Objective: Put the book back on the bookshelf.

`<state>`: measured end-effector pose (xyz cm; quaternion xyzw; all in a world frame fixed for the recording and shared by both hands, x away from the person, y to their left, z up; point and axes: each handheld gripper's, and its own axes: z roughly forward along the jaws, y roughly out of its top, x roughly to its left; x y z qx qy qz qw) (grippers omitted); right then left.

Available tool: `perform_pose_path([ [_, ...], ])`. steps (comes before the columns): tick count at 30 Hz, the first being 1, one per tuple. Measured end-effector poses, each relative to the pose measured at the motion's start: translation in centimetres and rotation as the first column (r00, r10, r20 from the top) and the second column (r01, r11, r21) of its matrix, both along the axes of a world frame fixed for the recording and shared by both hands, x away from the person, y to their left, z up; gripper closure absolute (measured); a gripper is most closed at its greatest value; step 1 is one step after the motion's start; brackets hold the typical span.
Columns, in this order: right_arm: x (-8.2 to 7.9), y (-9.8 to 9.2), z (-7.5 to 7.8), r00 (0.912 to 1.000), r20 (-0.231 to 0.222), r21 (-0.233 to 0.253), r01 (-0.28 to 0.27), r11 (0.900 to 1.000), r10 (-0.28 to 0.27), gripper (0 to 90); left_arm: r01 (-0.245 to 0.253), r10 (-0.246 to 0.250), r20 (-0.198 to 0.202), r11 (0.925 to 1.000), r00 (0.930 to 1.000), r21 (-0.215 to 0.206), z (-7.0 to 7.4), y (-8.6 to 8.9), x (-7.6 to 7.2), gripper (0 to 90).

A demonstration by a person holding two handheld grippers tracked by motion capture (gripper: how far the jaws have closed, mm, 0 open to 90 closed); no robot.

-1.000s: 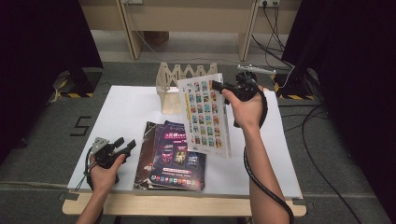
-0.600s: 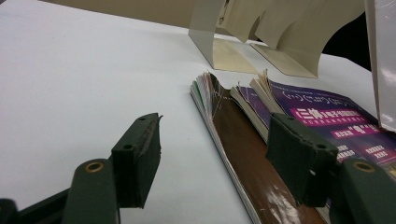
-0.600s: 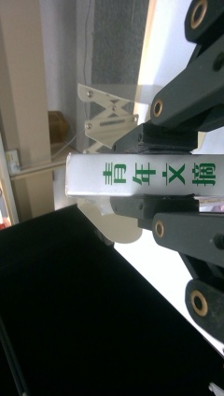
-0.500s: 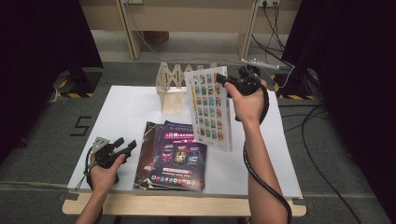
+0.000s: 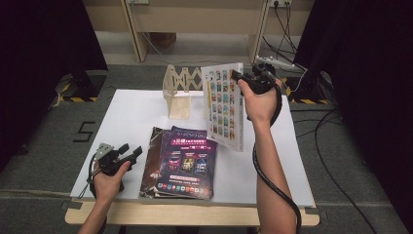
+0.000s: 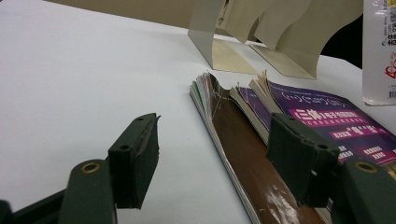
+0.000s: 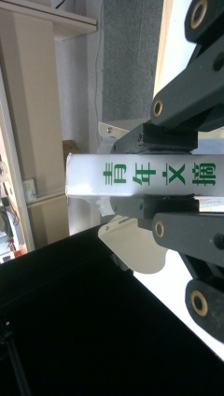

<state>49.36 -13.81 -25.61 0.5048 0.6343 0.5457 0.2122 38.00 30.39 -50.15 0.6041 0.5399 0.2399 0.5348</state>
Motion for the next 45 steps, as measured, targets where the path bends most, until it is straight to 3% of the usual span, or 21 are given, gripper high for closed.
perform_pose_path([
  [19,1.6,0.3,1.4,0.9995,0.013,0.028,0.03,0.999,-0.03,74.3,0.006,-0.006,0.006,0.9999,1.0,0.016,0.0,-0.2,0.0,33.7],
  [45,3.9,0.6,1.5,0.9975,0.02,0.042,0.066,0.997,-0.067,74.3,0.006,-0.006,0.007,0.9998,1.0,0.018,0.0,-0.2,0.0,33.7],
])
